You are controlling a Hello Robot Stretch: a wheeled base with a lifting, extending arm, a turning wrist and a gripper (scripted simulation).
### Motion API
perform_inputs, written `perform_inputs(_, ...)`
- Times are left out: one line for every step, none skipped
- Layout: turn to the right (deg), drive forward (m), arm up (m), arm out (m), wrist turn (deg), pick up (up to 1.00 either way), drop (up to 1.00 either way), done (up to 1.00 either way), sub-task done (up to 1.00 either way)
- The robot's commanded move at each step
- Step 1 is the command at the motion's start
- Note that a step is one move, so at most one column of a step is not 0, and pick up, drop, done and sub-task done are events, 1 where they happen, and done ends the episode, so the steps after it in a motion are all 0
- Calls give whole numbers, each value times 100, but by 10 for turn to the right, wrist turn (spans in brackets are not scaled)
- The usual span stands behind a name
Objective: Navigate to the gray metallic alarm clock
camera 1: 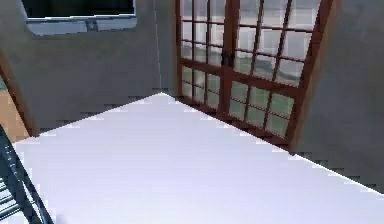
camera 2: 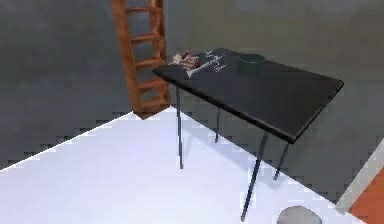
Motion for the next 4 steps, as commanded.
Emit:
perform_inputs(0, 75, 0, 0, 0, 0, 0, 0, 0)
perform_inputs(-420, 0, 0, 0, 0, 0, 0, 0, 0)
perform_inputs(0, 100, 0, 0, 0, 0, 0, 0, 0)
perform_inputs(-450, 0, 0, 0, 0, 0, 0, 0, 0)
